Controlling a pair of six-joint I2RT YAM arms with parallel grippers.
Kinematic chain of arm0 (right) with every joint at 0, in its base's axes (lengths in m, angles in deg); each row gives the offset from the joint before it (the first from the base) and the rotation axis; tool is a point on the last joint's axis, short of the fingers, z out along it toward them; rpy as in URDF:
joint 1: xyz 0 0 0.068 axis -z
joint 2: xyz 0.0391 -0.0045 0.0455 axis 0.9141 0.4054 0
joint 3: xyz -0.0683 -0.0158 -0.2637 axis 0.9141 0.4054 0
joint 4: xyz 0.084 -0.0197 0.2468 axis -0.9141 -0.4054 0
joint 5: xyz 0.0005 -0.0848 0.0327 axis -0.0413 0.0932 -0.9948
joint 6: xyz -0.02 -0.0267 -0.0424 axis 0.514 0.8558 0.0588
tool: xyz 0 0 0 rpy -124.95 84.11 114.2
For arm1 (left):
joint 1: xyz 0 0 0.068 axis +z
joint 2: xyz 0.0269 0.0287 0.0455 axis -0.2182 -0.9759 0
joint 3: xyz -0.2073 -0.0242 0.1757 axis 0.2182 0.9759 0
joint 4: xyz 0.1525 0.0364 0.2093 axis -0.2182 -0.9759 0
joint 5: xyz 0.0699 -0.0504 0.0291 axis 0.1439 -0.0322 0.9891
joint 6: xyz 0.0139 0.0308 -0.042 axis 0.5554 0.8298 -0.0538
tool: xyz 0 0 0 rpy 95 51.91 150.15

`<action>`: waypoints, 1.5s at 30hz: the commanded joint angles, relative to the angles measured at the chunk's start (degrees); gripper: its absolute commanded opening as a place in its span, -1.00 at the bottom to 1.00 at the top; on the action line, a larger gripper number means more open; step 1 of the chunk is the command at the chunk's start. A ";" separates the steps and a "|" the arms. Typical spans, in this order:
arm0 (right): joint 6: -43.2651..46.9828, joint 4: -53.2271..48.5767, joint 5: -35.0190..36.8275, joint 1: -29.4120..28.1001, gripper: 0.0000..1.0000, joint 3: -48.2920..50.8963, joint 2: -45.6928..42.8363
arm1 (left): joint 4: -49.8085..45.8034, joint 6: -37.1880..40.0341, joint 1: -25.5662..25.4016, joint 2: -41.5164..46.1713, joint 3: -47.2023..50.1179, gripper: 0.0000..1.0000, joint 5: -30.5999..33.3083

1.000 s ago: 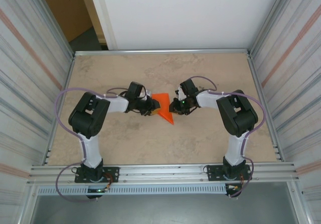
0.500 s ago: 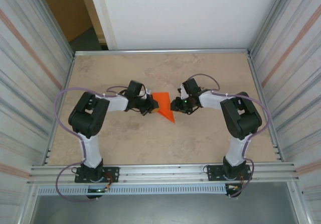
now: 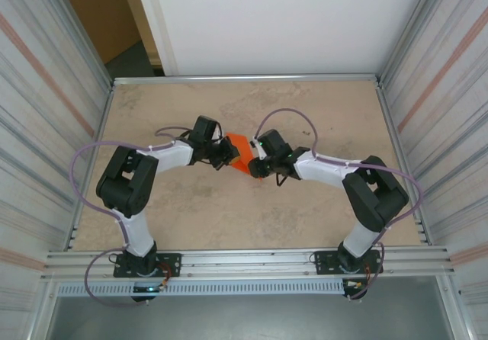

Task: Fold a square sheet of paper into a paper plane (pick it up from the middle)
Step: Fourth fold the wing at the center of the table.

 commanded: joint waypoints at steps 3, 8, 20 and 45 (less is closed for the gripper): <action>6.15 4.26 3.24 -1.63 -0.13 0.22 2.93 | -4.97 -2.84 -0.31 0.99 -2.13 -0.94 2.20; 6.95 5.66 2.79 -2.59 -0.12 0.20 4.97 | -5.47 -3.25 -0.41 0.55 -2.60 -0.94 2.01; 7.25 7.18 3.07 -3.21 -0.13 -0.69 7.66 | -6.18 -3.65 -0.51 0.31 -2.61 -0.93 2.11; 7.86 8.83 4.91 -3.37 -0.27 -1.06 8.71 | -6.30 -4.04 -0.59 -0.67 -2.98 -0.83 1.30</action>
